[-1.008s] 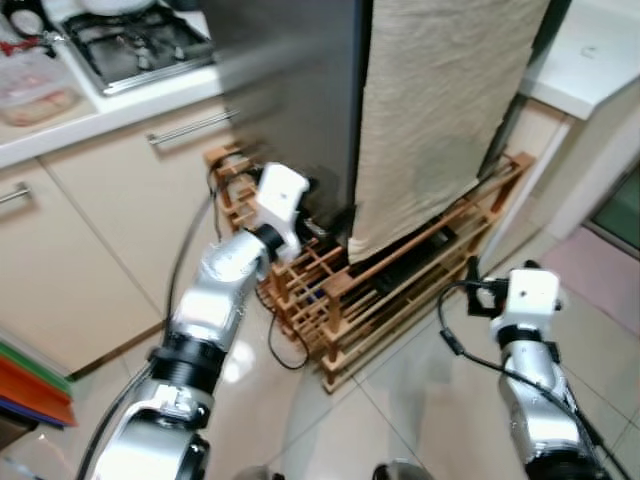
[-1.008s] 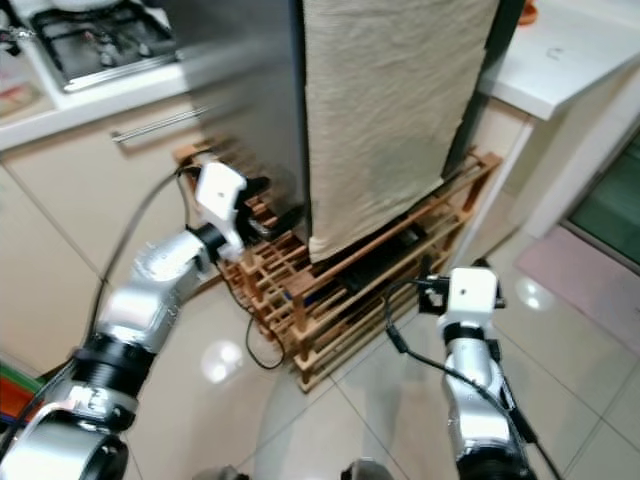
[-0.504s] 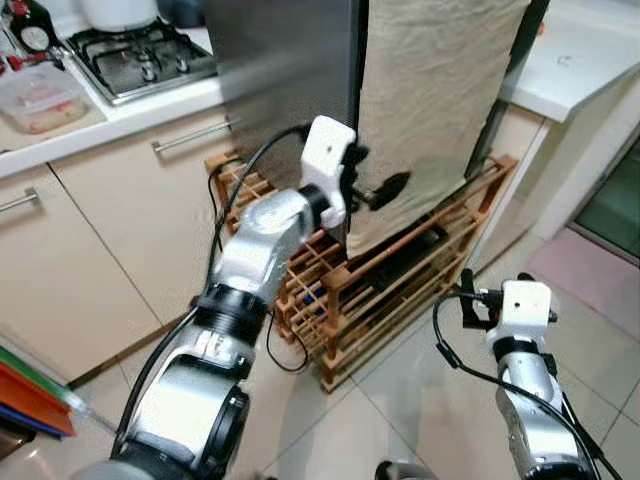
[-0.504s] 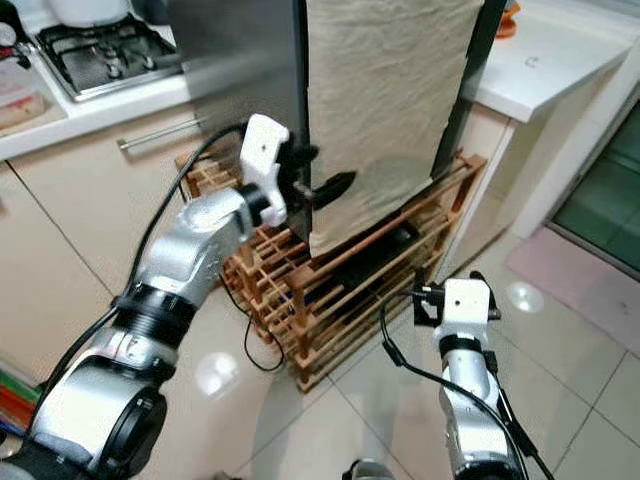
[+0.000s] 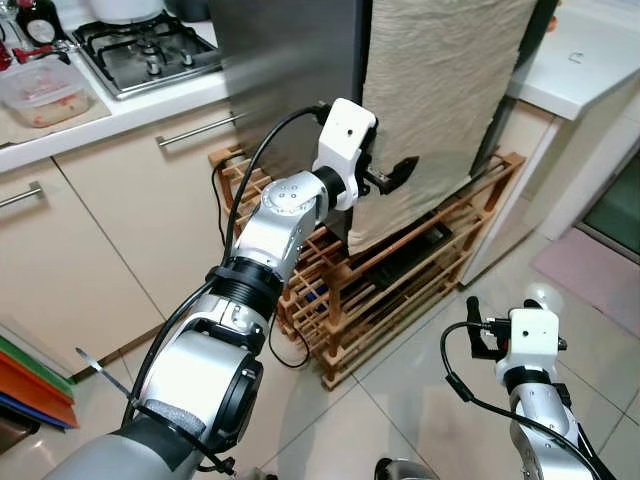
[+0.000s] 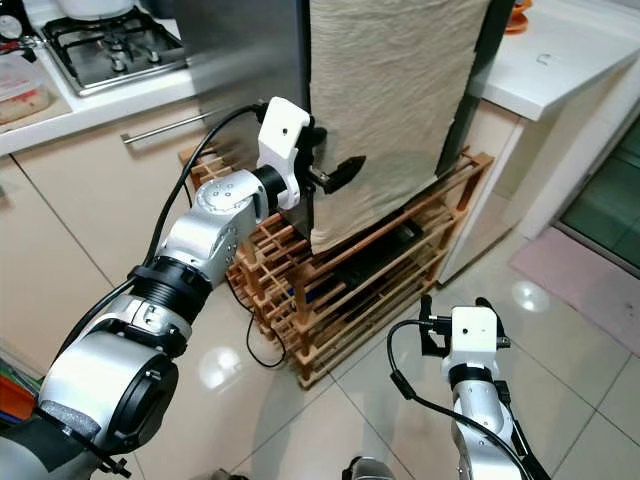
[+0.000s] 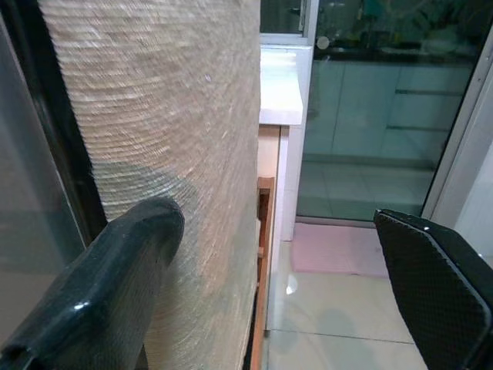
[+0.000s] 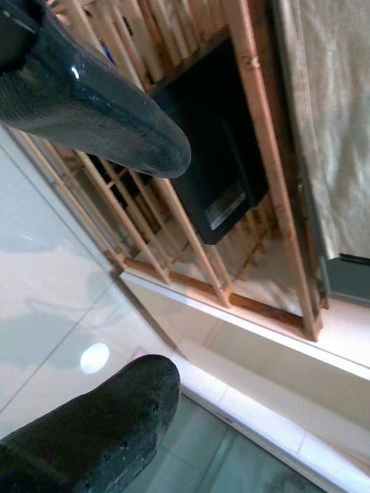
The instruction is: Restocking fridge
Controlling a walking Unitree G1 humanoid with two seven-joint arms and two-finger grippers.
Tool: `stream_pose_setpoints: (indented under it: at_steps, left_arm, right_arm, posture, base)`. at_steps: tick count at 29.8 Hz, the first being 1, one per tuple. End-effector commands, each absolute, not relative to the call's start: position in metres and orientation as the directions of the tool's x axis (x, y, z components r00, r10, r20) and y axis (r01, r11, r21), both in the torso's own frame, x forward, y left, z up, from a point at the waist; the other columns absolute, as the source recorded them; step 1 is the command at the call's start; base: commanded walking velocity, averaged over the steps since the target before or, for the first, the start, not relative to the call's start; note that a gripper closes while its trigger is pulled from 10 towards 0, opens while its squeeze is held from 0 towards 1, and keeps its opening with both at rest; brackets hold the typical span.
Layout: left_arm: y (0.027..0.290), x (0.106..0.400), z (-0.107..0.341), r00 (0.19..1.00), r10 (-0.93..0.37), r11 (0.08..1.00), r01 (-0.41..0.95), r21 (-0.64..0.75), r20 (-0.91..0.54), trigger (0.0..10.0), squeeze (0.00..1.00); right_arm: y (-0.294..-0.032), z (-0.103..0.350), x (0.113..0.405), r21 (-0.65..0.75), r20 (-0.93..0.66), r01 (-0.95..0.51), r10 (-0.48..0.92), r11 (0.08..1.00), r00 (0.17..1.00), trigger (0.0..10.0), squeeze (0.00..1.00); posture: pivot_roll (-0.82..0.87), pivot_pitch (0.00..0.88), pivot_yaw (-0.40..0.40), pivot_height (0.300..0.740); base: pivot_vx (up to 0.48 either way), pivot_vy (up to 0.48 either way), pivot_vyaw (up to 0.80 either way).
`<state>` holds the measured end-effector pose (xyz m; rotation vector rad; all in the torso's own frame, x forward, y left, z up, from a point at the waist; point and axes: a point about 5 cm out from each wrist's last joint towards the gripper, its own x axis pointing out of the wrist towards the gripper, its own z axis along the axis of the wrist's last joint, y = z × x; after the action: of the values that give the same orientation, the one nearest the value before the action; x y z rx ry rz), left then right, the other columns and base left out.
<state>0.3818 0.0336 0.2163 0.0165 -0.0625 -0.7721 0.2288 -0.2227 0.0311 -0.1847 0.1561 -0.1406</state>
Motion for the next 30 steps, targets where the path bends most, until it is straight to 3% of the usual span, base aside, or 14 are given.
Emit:
stream_pose_setpoints:
  at_steps: [1, 12, 30]
  left_arm:
    - [0.043, 0.384, 0.236, 0.724, -0.680, 0.731, 0.682, 0.033, 0.111, 10.0, 0.00]
    - [0.052, 0.379, 0.221, 0.746, -0.660, 0.749, 0.662, 0.002, 0.088, 10.0, 0.00]
    - [0.023, 0.378, 0.224, 0.697, -0.709, 0.696, 0.716, -0.055, 0.106, 10.0, 0.00]
  right_arm:
    - [-0.226, 0.028, 0.228, -0.203, -0.153, 0.123, -0.156, 0.971, 0.976, 10.0, 0.00]
    - [-0.230, 0.021, 0.232, -0.205, -0.185, 0.113, -0.152, 0.972, 0.971, 10.0, 0.00]
    - [-0.231, 0.023, 0.231, -0.215, -0.165, 0.107, -0.144, 0.971, 0.976, 10.0, 0.00]
  posture:
    - [-0.13, 0.045, 0.042, 0.740]
    - [-0.11, 0.043, 0.027, 0.740]
    - [-0.14, 0.039, 0.032, 0.740]
  base:
    - [0.000, 0.000, 0.00]
    - [0.000, 0.000, 0.00]
    - [0.000, 0.000, 0.00]
